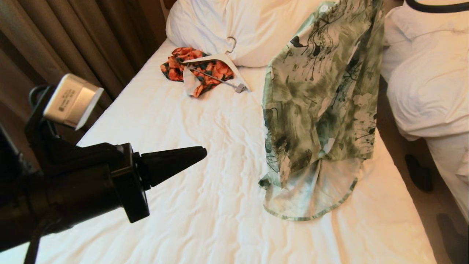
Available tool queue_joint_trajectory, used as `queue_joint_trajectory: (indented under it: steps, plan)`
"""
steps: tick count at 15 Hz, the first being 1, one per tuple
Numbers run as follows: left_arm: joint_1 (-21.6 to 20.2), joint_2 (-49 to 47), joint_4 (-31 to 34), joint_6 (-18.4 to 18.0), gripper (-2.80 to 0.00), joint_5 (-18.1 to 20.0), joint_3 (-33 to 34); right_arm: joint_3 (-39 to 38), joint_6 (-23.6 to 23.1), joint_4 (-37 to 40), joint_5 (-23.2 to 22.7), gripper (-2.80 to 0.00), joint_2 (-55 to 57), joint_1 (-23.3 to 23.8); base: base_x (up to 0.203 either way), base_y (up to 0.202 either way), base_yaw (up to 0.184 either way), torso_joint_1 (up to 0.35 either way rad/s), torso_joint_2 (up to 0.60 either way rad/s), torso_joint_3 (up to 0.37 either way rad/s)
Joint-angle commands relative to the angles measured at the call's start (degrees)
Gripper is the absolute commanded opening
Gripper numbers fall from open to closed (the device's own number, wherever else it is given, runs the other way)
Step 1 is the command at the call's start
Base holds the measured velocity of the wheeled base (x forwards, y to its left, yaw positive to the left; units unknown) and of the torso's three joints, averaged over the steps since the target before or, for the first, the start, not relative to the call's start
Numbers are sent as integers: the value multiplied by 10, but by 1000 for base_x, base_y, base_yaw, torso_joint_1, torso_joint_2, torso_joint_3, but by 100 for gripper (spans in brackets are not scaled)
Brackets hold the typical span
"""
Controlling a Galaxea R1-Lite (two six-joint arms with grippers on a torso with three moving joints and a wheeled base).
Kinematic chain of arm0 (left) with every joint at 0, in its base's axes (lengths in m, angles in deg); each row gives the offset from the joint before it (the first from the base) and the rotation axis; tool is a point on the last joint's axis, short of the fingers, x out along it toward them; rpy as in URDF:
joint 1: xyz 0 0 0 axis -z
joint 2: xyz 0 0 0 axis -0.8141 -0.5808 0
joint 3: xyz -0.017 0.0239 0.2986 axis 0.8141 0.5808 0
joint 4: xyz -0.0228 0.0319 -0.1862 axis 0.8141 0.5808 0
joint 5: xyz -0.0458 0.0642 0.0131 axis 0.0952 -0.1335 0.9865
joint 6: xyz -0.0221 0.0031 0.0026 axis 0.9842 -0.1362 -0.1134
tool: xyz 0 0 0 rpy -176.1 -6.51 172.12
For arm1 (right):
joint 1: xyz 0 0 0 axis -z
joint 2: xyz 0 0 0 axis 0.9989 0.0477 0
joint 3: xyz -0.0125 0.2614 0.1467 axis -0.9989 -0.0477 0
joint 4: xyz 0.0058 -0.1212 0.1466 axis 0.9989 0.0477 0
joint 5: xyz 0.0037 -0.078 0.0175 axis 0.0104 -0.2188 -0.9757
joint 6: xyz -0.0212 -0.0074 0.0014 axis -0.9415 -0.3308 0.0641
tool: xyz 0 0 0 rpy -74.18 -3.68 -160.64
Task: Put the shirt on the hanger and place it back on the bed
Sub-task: Take the clothes hanger out of the clothes
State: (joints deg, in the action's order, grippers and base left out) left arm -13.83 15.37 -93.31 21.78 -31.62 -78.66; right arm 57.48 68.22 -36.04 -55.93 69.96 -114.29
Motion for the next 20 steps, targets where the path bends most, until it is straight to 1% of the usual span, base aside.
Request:
queue_joint_trajectory:
  steps: [1, 3, 5, 7, 9, 10, 12, 13, 16, 19, 20]
  plan:
    - [12, -36, -6, 1, 0, 1, -14, 0, -1, -10, 1, -280, 29, 16, 0, 0, 0, 0, 0, 0]
    - [29, -78, -15, 0, 0, 0, -38, 0, 0, -19, 0, -280, 46, 31, 0, 0, 0, 0, 0, 0]
    - [53, -123, -28, 0, 0, 0, -63, 0, 0, -35, -1, -280, 57, 36, 0, 0, 0, 0, 0, 0]
    - [75, -173, -63, -2, 0, -1, -77, 0, 1, -36, -1, -280, 61, 36, 0, 0, 0, 0, 0, 0]
    - [85, -226, -109, -13, 0, -6, -90, 0, 1, -36, -1, -280, 61, 36, 0, 0, 0, 0, 0, 0]
    - [89, -249, -127, -22, 0, -16, -98, 0, 1, -36, -1, -280, 60, 38, 0, 0, 0, 0, 0, 0]
    - [90, -286, -141, -57, 0, -53, -110, 0, 3, -37, -1, -280, 57, 41, 0, 0, 0, 0, 0, 0]
    - [88, -300, -147, -72, 0, -63, -111, 0, 4, -37, -1, -280, 57, 43, 0, 0, 0, 0, 0, 0]
    - [92, -309, -198, -77, 0, -67, -119, 0, 4, -37, -1, -280, 59, 49, 0, 0, 0, 0, 0, 0]
    - [111, -318, -199, -78, 0, -70, -134, 0, 4, -38, -1, -280, 61, 51, 0, 0, 0, 0, 0, 0]
    - [111, -322, -197, -78, 0, -78, -144, 0, 4, -38, -1, -280, 60, 51, 0, 0, 0, 0, 0, 0]
